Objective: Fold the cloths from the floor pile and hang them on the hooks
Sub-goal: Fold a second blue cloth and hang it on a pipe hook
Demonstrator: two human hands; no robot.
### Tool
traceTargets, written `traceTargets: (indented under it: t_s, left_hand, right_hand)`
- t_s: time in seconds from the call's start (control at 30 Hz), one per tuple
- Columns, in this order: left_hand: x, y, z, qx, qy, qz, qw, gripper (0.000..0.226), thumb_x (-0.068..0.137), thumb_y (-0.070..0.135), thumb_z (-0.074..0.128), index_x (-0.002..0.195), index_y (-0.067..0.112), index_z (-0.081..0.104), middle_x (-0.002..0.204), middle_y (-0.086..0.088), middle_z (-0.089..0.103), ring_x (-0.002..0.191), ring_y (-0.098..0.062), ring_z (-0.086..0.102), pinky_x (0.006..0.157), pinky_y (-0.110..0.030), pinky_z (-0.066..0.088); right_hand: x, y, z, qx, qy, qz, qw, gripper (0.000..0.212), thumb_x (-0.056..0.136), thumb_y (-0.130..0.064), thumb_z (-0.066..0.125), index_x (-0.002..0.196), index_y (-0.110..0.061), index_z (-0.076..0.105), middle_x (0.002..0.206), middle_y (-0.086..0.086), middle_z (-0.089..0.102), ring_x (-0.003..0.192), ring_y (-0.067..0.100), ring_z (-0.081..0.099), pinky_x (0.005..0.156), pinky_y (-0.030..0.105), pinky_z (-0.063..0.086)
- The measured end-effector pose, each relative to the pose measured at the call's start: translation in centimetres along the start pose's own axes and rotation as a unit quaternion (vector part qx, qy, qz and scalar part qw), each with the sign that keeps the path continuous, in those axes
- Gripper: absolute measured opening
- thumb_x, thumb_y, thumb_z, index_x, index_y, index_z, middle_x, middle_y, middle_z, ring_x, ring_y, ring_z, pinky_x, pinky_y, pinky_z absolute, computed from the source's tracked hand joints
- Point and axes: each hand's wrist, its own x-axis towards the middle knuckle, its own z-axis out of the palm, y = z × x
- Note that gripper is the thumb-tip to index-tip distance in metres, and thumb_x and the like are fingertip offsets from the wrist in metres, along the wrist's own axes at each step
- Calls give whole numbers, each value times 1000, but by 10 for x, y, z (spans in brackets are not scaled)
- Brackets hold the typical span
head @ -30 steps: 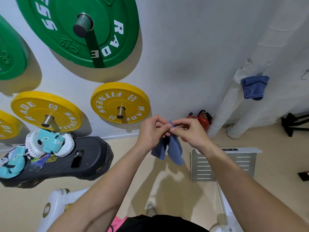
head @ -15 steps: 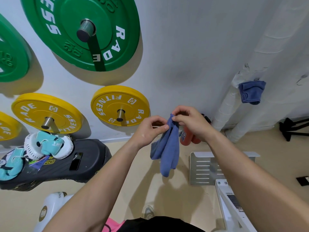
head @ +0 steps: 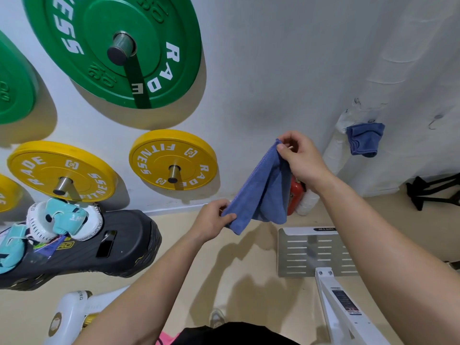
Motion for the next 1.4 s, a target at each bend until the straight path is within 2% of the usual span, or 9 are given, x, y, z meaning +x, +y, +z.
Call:
traceTargets:
  t_s: [0.23,0.37,0.5,0.77,0.97,1.07,1.13,1.3,1.4]
  left_hand:
    - [4,-12,-52,16,71,-41,996,9,84,15,76,82,21,69,75,-2,69,68,-15,61,63,-23,47]
    - [9,0,-82,37,127,19,991,13,92,9,63,86,21,64,84,2,67,76,-12,60,65,-25,45]
    - [16,23,-93,29,212,72,974,10,98,10,51,94,16,58,91,5,61,82,-13,54,67,-24,40]
    - [23,39,-91,0,336,42,941,5,95,25,62,98,23,60,89,8,64,83,-15,57,72,-28,41]
    - [25,39,-69,-37,283,-47,957,16,84,33,75,82,19,66,83,2,70,78,-21,62,69,-33,47]
    - [21,43,-47,-112,237,-68,963,27,73,48,73,77,22,67,76,1,70,77,-28,68,68,-49,59]
    - [16,49,-30,-178,194,-86,961,22,78,37,77,81,16,69,76,-5,71,77,-30,70,68,-49,62]
    - [8,62,2,-245,125,-100,956,3,89,5,70,92,7,69,81,-9,73,75,-21,72,72,-34,62]
    - [5,60,7,-256,109,-102,955,12,89,3,70,100,7,72,88,-11,76,83,-24,75,79,-38,62]
  right_hand:
    - [1,47,-29,-107,78,52,990,9,96,-10,54,96,-18,58,77,-5,52,66,6,47,59,6,36]
    - [-6,70,-31,-80,89,120,986,7,96,-11,53,92,-15,56,72,-4,51,71,18,48,69,30,40]
    - [-15,83,-22,-34,64,192,979,17,95,-13,51,78,-15,52,70,2,53,74,21,49,70,34,39]
    - [-16,62,-15,-23,141,101,985,14,103,-23,42,107,-13,50,84,-3,56,74,9,50,65,24,38]
    - [-16,75,-2,18,182,166,969,15,95,-21,57,93,-7,62,71,0,58,71,19,54,62,29,43]
    - [-33,75,19,108,127,194,967,9,91,-14,65,85,-7,64,63,7,56,52,21,51,48,27,45]
    - [-44,72,36,144,73,201,966,6,90,-10,67,86,-6,63,65,9,58,47,19,52,43,25,44]
    - [-61,70,73,120,20,170,978,2,85,-12,73,85,-14,71,82,9,71,70,31,69,66,46,61]
    - [-68,70,83,103,11,152,983,3,83,-15,75,85,-17,73,81,2,74,78,26,72,75,44,60]
